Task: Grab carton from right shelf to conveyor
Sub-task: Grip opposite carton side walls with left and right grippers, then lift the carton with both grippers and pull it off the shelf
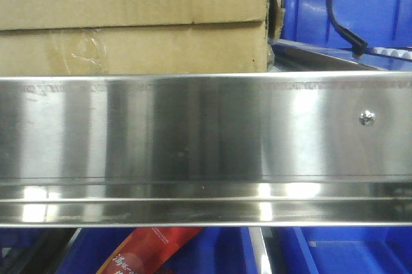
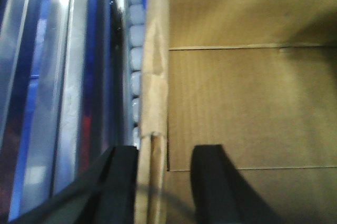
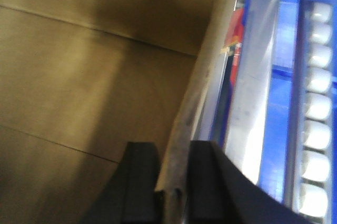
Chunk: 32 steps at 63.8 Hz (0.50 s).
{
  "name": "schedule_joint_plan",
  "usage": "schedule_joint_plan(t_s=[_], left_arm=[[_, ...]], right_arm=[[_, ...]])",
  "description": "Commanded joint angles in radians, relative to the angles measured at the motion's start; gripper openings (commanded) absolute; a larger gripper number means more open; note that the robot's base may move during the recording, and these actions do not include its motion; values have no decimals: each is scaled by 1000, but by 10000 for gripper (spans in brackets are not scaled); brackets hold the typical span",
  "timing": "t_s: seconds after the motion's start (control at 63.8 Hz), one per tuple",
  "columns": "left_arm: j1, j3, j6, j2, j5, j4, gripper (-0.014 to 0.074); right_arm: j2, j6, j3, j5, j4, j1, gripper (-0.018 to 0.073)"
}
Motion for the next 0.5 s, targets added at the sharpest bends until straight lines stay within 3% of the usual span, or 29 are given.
schedule_joint_plan(t_s=[0.0,0.486], left_arm=[[5,-5,23,-5,-2,7,13],[5,-9,4,-171,55,0,-6]], right_arm=[[-4,-13,-6,-12,-21,-5,-57],[-174,-13,-6,-12,-21,-5,-69]])
